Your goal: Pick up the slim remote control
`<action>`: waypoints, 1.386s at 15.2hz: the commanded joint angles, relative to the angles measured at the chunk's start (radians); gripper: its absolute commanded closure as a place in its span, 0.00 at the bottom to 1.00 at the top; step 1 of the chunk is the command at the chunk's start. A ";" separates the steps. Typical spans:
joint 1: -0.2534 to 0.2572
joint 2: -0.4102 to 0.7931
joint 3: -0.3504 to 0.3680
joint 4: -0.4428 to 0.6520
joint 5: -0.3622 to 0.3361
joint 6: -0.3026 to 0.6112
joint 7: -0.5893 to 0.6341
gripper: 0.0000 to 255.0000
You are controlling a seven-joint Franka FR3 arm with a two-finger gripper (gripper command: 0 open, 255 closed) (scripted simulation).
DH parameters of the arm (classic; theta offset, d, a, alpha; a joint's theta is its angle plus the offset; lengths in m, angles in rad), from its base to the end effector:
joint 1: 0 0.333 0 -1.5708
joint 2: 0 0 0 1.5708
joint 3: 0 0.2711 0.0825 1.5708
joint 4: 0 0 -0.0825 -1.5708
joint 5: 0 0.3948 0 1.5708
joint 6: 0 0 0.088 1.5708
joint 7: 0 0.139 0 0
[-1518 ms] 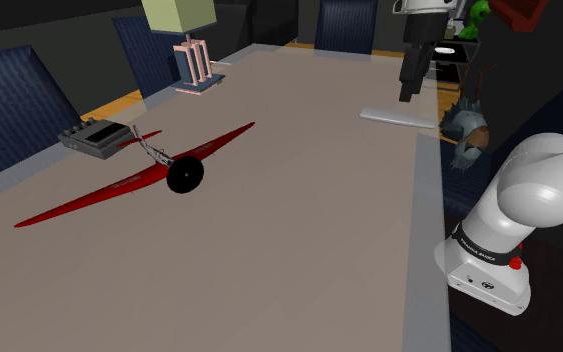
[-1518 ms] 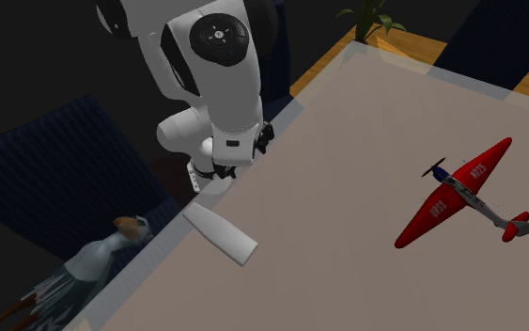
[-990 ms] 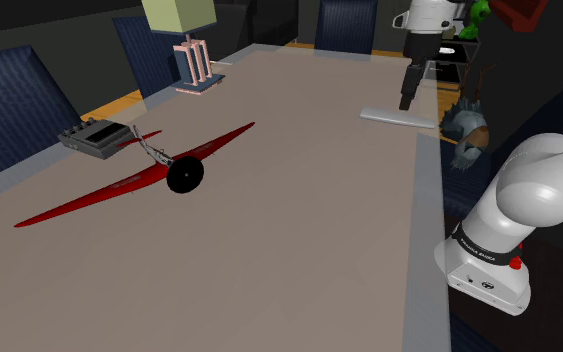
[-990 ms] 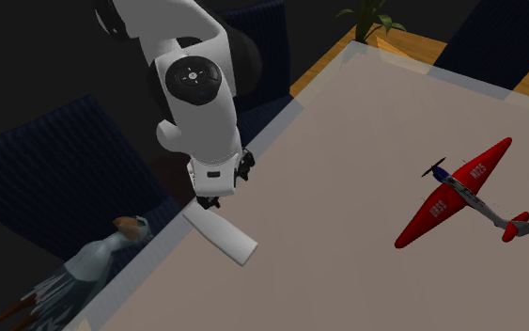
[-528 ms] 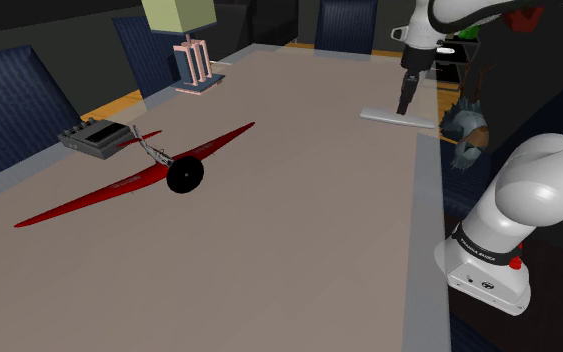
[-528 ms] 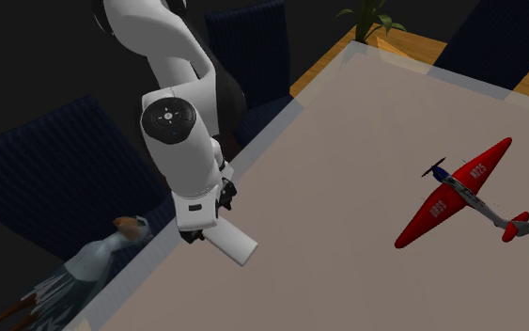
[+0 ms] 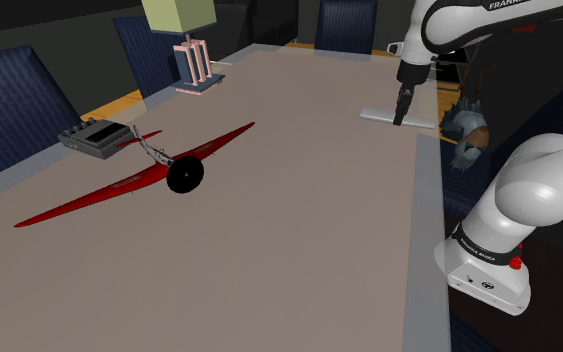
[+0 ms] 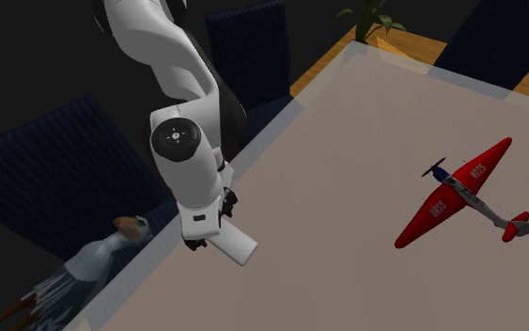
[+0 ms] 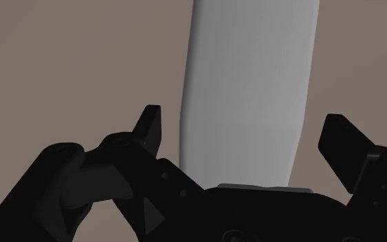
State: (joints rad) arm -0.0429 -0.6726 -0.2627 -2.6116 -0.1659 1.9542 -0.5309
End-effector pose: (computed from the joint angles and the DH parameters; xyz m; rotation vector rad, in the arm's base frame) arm 0.3671 -0.1192 0.3851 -3.0889 -0.5346 -0.0100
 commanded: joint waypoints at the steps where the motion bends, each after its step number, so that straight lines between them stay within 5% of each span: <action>1: 0.000 0.004 -0.001 -0.003 0.000 0.007 0.000 1.00; 10: 0.000 0.004 -0.001 -0.003 0.000 0.007 0.000 1.00; 21: 0.007 -0.018 0.020 0.130 0.017 -0.148 -0.002 1.00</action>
State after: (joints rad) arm -0.0362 -0.6883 -0.2445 -2.4955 -0.1505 1.8230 -0.5320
